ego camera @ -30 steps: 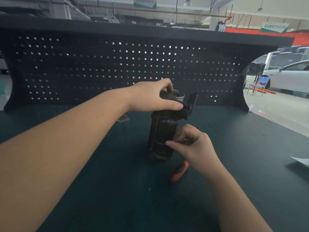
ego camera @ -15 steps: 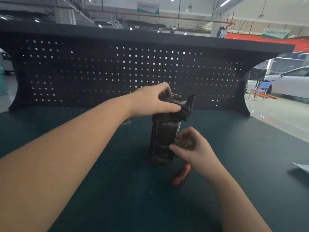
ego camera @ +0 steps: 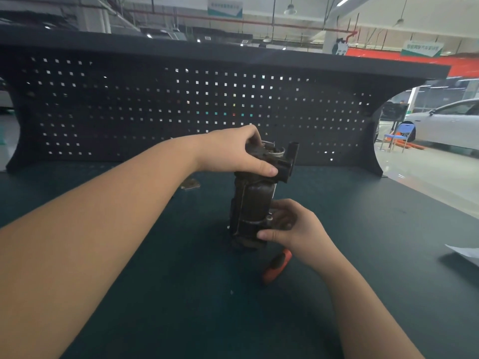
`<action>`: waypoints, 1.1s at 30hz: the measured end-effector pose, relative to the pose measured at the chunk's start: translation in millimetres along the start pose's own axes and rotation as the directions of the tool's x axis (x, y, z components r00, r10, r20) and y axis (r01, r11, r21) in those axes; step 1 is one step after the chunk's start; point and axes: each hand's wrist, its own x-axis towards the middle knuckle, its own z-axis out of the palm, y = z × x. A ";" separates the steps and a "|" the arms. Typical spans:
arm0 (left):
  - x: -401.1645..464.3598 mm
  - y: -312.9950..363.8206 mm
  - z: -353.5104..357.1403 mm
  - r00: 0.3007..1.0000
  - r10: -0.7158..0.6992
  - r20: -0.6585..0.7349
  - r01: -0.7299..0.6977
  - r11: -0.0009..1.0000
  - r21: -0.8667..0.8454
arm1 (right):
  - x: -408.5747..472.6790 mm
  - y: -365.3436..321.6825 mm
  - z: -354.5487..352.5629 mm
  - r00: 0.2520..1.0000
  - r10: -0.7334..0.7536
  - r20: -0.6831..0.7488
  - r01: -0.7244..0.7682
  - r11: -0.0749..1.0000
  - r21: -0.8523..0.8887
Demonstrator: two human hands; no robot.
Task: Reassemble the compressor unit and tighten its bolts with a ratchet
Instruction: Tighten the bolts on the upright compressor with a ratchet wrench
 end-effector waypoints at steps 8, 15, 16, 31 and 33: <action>-0.1 -0.5 3.6 0.999 -0.030 -0.016 0.030 0.999 -0.030 | -5.5 6.0 5.7 0.993 -0.105 0.045 0.105 0.994 0.008; -1.5 1.2 9.0 0.999 0.003 -0.039 -0.008 0.994 -0.110 | -7.3 -4.0 5.5 1.000 -0.013 0.001 0.012 0.985 0.171; -1.3 2.2 8.7 1.000 0.003 -0.026 -0.006 0.994 -0.110 | -6.8 -4.9 5.7 0.999 0.036 0.021 -0.040 0.973 0.227; -4.1 15.1 13.3 0.998 0.034 -0.044 -0.041 0.985 -0.165 | -6.8 -0.8 15.9 0.995 0.095 0.018 -0.096 0.946 0.308; -1.1 10.8 12.6 0.997 0.015 -0.081 -0.030 0.982 -0.188 | -4.7 0.3 19.8 0.995 0.098 -0.016 -0.087 0.936 0.341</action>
